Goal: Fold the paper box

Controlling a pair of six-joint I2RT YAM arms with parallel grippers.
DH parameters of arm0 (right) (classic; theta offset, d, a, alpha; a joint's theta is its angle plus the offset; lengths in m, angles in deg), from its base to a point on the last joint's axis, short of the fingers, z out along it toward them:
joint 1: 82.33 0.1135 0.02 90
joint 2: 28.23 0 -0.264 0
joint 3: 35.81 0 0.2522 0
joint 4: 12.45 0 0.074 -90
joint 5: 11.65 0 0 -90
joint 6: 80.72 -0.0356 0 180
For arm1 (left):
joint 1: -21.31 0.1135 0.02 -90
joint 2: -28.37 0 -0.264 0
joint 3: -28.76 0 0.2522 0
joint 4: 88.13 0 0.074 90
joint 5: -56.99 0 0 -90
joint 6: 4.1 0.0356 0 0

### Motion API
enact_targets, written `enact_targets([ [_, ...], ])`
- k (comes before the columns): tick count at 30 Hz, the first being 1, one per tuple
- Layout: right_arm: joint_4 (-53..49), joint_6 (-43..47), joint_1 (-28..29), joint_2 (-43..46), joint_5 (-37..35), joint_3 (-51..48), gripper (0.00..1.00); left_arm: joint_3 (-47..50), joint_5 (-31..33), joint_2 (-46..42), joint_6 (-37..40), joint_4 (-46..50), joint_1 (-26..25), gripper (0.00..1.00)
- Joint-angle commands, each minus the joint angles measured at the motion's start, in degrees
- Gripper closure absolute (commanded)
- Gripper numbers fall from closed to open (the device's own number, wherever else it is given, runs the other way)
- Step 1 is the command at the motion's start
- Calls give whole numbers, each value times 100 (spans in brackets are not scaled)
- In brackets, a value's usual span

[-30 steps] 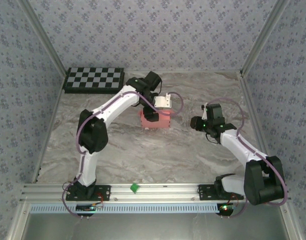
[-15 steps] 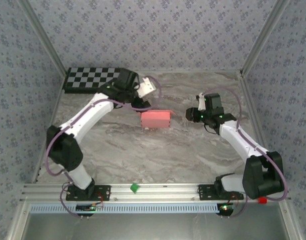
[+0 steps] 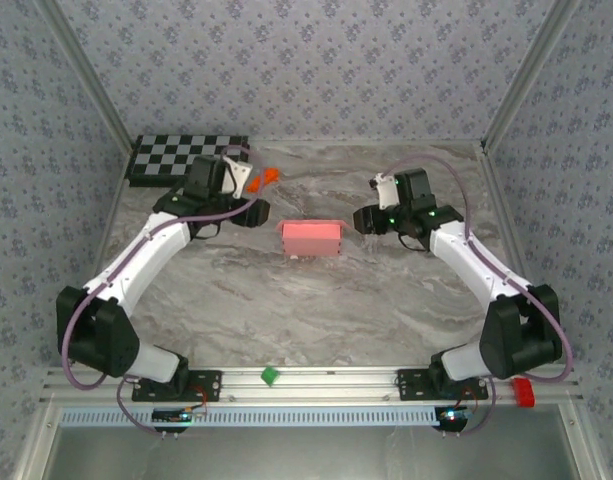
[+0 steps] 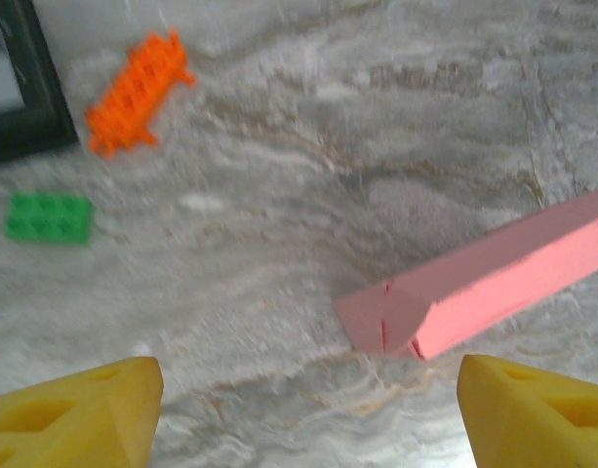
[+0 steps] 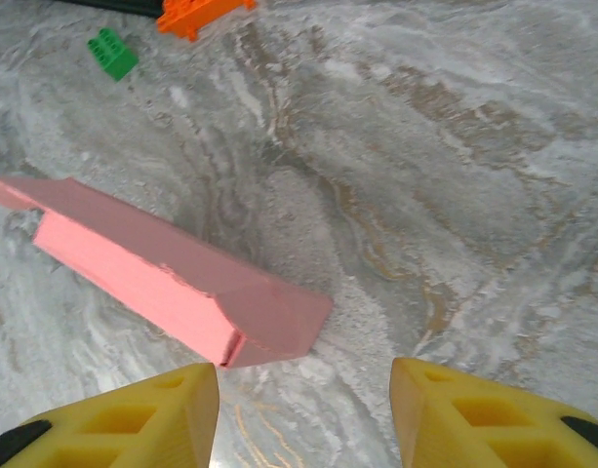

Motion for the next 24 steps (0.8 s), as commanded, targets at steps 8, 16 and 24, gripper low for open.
enact_targets([
  [8, -222, -11, 355, -360, 321, 221, 49, 521, -1081, 128, -722, -872, 20, 32],
  [16, -197, -95, 407, -548, 53, 221, 54, 423, -1584, 568, -713, -913, 5, 39],
  [24, -105, -188, 420, -665, 47, 229, 55, 307, -1837, 821, -721, -995, -68, 47],
])
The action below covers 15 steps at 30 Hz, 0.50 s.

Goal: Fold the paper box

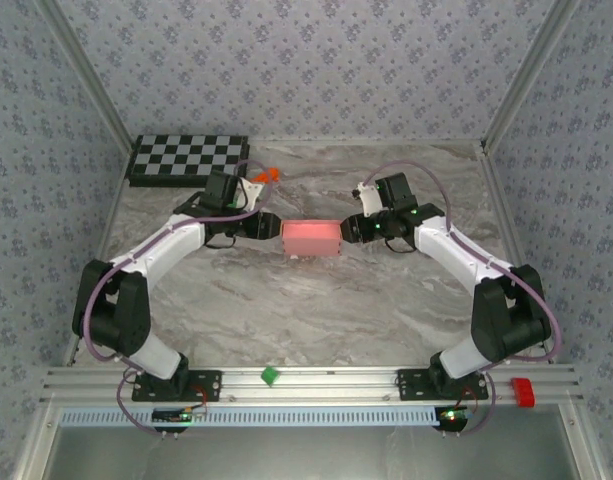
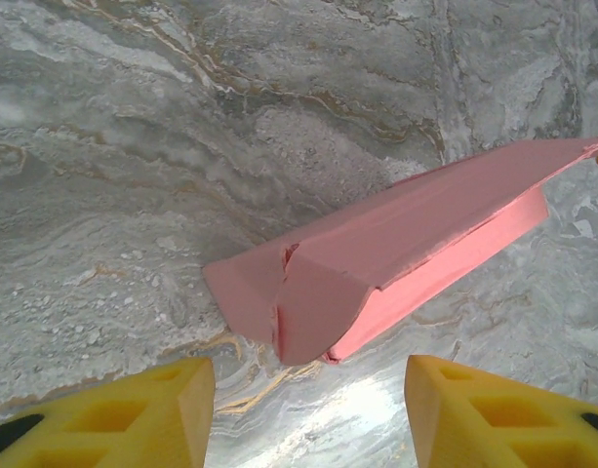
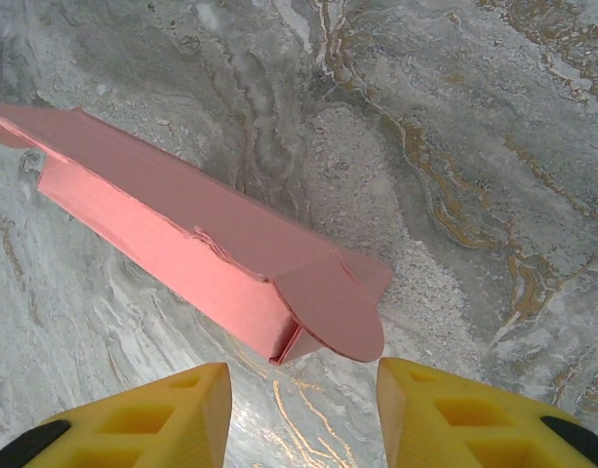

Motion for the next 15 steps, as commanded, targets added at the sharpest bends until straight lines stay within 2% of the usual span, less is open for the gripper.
enact_targets([
  [1, 11, -123, 41, -121, -58, 135, 55, -265, -266, 107, 16, -100, -52, 47],
  [10, 52, -162, 44, -197, 64, 152, 58, -387, -493, 358, -17, -103, -107, 56],
  [15, 71, -176, 37, -250, 99, 187, 59, -432, -500, 396, -11, -96, -138, 57],
])
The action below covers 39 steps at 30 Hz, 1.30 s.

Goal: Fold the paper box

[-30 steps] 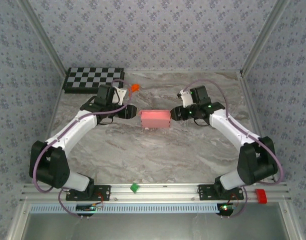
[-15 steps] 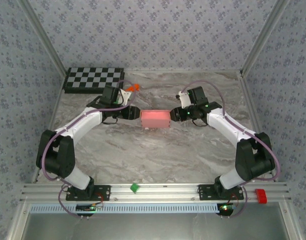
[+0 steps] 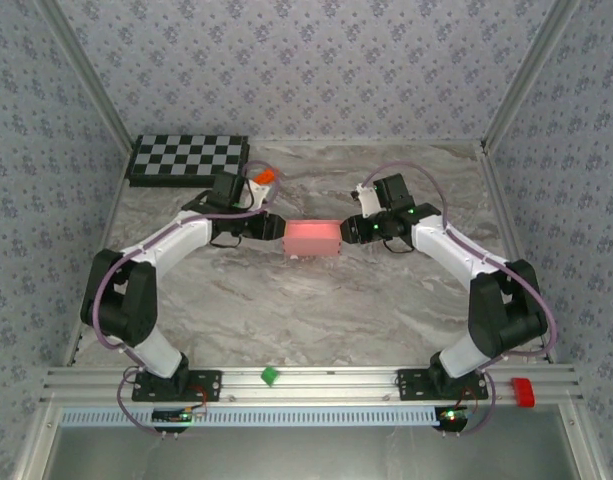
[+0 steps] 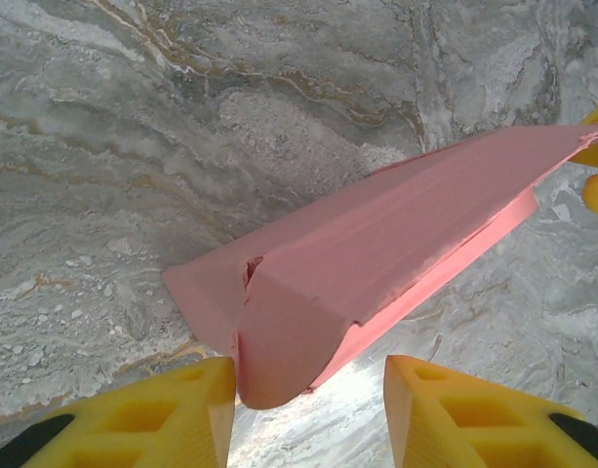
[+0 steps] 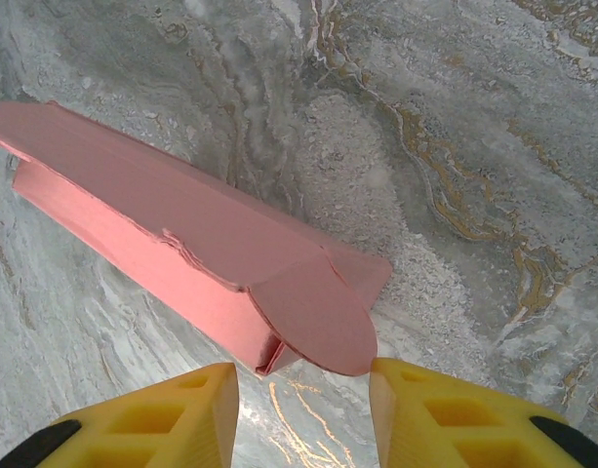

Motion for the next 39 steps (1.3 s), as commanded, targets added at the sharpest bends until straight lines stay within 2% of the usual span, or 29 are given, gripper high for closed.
enact_targets([
  [1, 22, -99, 45, -93, 104, 203, 59, -260, -171, 26, 7, -57, -39, 57],
  [11, 18, -102, 105, -157, 155, 291, 64, -277, -250, 81, -1, -57, -53, 64],
  [39, -15, -99, 173, -247, 367, 390, 68, -366, -305, 195, 8, 45, -106, 71],
])
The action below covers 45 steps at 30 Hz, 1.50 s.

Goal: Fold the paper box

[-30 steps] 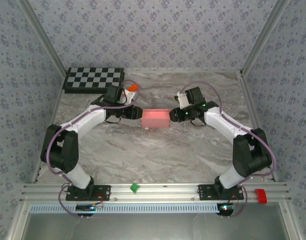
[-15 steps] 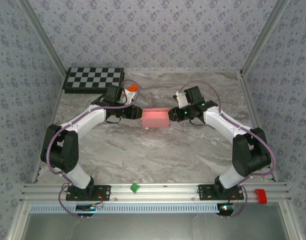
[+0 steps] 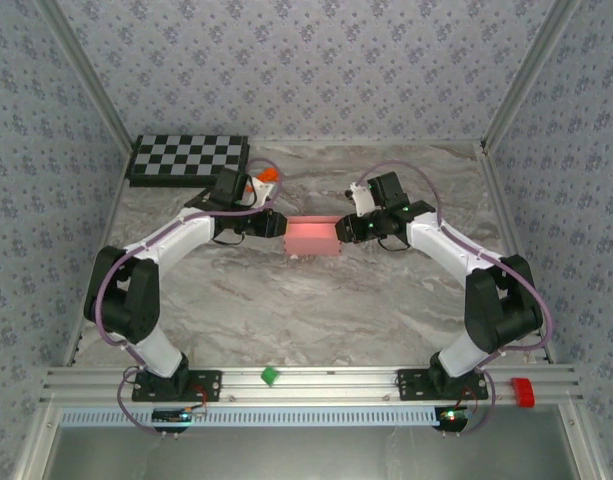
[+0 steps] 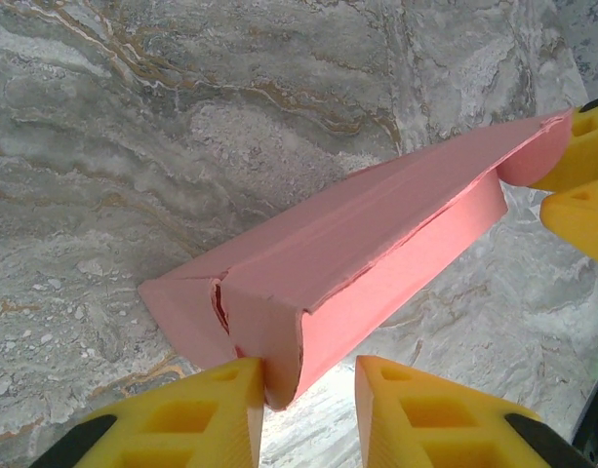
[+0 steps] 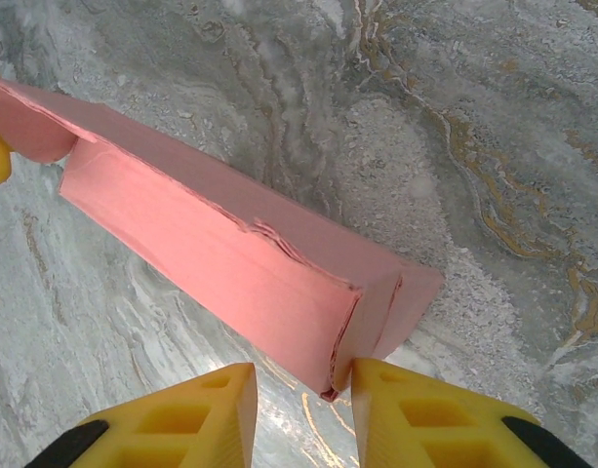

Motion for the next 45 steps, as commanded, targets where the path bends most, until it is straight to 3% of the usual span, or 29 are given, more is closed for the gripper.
enact_targets([
  [1, -11, -38, 35, -71, 149, 198, 69, -175, -145, 62, 6, 38, -49, 72],
  [25, -102, -22, 70, -215, 172, 289, 70, -227, 6, 229, 117, 252, -106, 74],
  [45, -209, 17, 79, -247, -82, 123, 85, -184, 169, 230, 201, 414, -115, 79],
])
